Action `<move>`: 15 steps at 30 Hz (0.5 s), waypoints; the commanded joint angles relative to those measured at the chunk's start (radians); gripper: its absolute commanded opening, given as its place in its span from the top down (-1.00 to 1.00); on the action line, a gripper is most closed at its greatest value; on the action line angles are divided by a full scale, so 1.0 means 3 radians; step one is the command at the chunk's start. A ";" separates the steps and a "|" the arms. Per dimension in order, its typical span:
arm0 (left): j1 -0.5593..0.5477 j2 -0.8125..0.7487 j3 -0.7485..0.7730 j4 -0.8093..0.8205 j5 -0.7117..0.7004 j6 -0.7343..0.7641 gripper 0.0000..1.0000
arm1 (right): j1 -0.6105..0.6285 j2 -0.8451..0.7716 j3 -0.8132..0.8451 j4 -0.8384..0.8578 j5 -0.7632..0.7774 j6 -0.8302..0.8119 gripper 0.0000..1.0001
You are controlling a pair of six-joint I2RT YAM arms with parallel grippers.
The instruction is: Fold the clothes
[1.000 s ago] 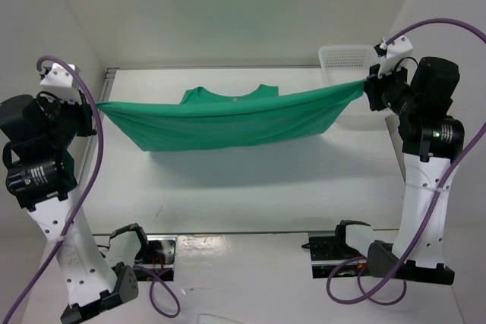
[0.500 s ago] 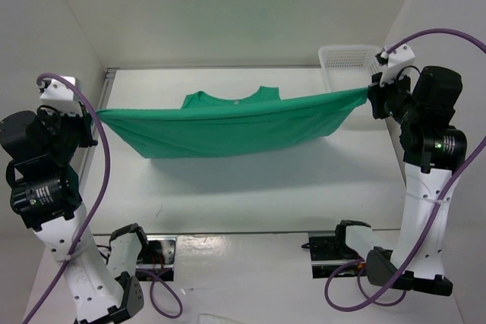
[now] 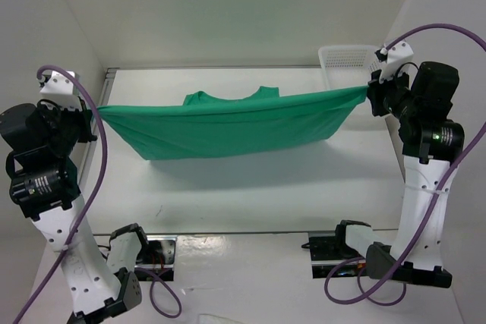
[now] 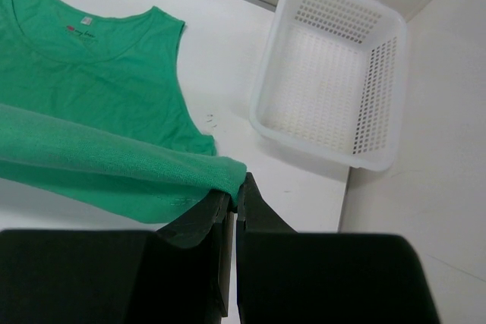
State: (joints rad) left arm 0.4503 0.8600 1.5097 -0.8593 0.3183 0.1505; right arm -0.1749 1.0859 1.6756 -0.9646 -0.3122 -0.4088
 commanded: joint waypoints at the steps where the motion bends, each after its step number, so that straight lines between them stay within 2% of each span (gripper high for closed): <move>1: 0.0033 0.0068 0.0122 0.0190 -0.0069 -0.0021 1.00 | -0.0036 0.0072 0.0141 0.0152 0.0018 0.0033 1.00; 4: 0.0033 0.0104 0.0153 0.0190 -0.0069 0.0010 1.00 | -0.0036 0.0108 0.0141 0.0117 -0.0068 -0.0028 1.00; 15: 0.0033 -0.0090 -0.0210 0.0159 -0.0033 0.0040 1.00 | -0.0036 0.0047 -0.0180 0.0081 -0.0141 -0.0090 1.00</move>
State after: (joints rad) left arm 0.4503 0.8471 1.4590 -0.8597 0.3187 0.1535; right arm -0.1749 1.1168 1.6463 -0.9646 -0.3592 -0.4183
